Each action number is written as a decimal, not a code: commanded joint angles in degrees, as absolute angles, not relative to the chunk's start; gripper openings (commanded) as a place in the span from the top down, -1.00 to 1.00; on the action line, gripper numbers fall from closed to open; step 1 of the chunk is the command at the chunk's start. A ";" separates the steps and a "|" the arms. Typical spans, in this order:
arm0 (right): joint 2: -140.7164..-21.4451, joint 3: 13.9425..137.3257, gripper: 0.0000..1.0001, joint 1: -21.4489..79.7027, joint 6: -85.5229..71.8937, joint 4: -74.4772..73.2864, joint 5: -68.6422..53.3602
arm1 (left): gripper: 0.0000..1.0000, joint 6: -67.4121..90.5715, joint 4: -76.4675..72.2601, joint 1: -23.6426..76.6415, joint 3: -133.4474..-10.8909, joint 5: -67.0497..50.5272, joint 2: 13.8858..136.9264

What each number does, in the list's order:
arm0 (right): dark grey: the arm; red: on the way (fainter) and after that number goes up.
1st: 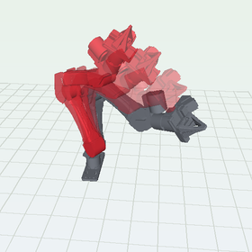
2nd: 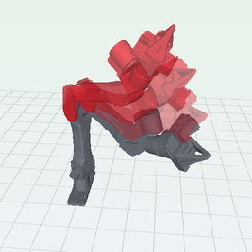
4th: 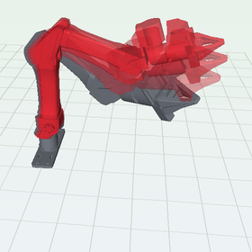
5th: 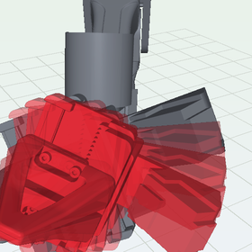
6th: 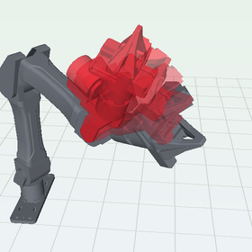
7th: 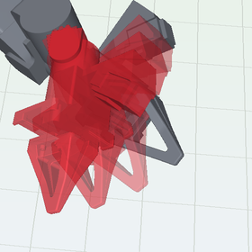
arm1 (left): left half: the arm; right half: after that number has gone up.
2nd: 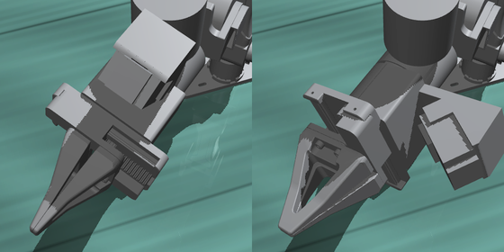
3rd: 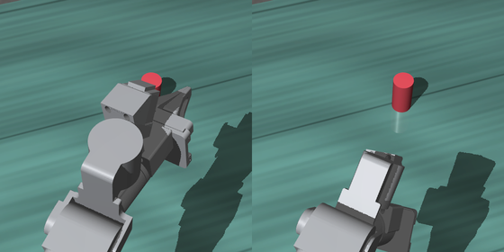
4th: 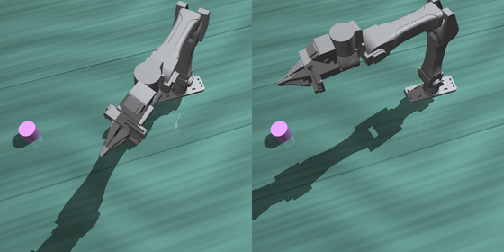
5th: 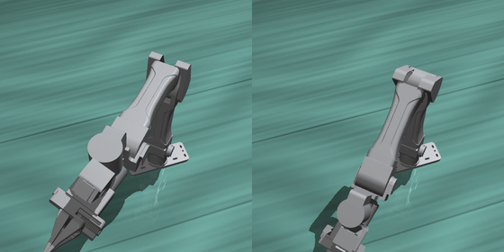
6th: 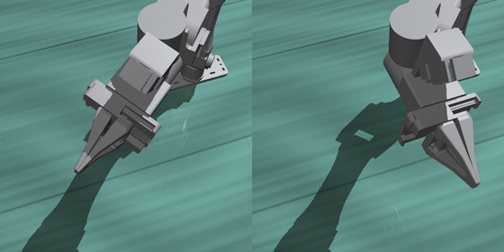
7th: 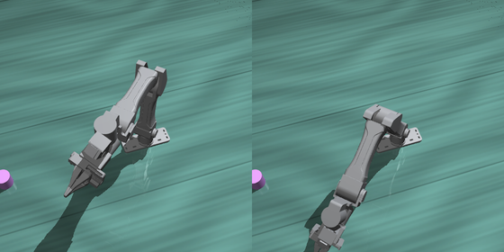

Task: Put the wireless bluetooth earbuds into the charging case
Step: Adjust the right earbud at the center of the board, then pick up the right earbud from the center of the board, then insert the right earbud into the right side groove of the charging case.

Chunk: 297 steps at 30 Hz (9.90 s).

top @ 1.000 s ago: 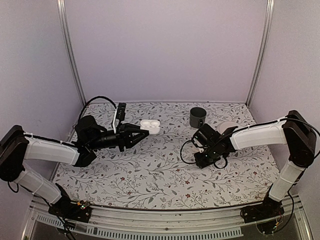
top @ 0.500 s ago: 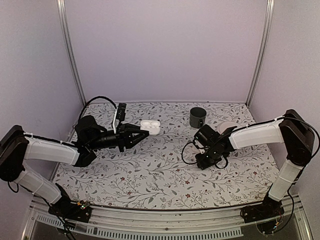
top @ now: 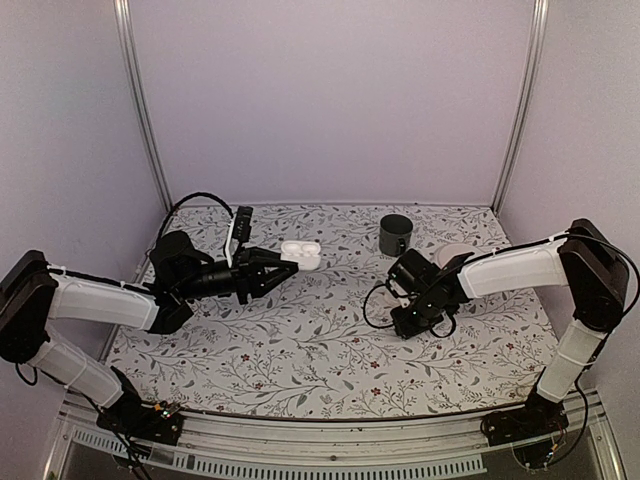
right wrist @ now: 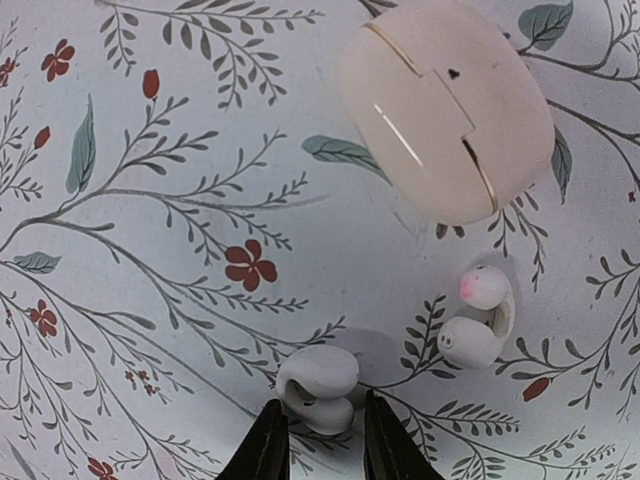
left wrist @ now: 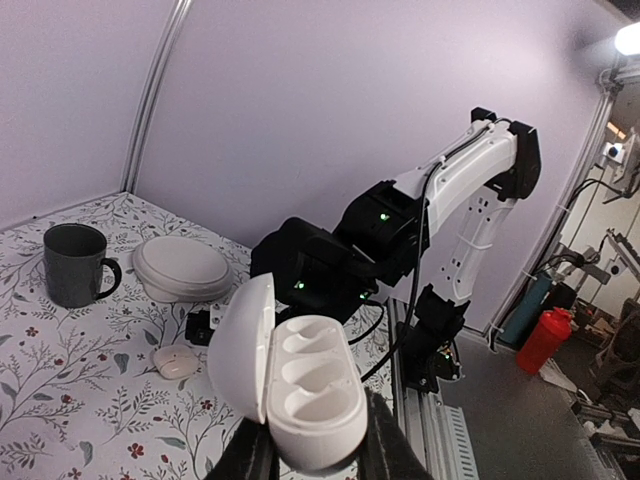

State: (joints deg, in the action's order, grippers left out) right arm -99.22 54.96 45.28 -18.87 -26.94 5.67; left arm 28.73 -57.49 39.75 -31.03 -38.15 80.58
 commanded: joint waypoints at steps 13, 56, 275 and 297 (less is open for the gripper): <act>-99.24 58.17 0.58 43.87 -20.91 -26.37 5.71 | 1.00 27.80 -56.07 39.00 -32.44 -38.78 79.76; -100.77 57.45 0.54 45.43 -22.98 -27.42 3.31 | 1.00 27.42 -54.93 39.02 -32.70 -38.67 79.15; -81.56 83.31 0.95 64.22 1.88 -40.87 -10.34 | 1.00 -22.98 -37.73 52.82 -37.09 -41.53 75.15; -83.59 86.44 0.95 64.07 1.73 -45.38 -6.65 | 1.00 -9.30 -49.31 50.54 -34.34 -48.39 79.19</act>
State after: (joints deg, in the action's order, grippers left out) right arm -83.48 83.74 64.47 2.15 -42.85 -10.31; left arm -12.12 -44.62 51.55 -34.50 -43.64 78.89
